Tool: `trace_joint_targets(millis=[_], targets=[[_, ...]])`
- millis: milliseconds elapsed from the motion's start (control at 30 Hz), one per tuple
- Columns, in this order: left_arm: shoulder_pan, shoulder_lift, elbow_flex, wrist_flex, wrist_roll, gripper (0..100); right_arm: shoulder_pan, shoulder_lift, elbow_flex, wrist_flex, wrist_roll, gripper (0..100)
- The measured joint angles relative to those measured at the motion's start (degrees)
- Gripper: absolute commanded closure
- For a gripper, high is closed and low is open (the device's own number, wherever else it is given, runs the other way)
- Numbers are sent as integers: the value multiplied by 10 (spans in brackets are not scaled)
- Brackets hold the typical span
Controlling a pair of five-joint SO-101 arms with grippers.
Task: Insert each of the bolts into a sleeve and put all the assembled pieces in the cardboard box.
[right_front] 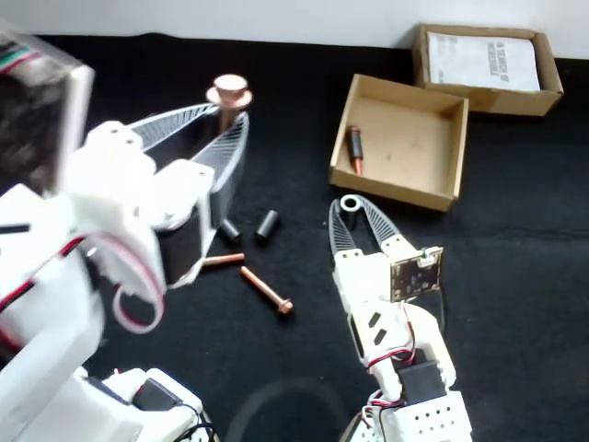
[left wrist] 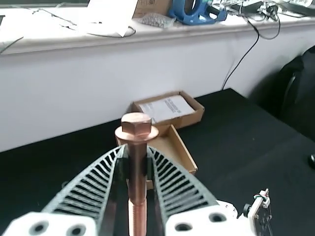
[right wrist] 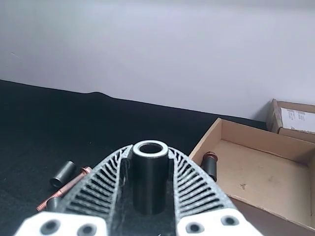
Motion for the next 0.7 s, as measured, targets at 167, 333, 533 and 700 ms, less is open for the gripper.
trace_joint_targets(millis=[167, 333, 533, 700], targets=[[1, -32, 0, 12, 0, 991, 0, 0, 0, 0, 0, 991], [-1, -93, 37, 15, 0, 991, 0, 0, 0, 0, 0, 991], [-1, -209, 218, 15, 0, 991, 0, 0, 0, 0, 0, 991], [-1, -273, 382, -18, 0, 991, 0, 0, 0, 0, 0, 991]])
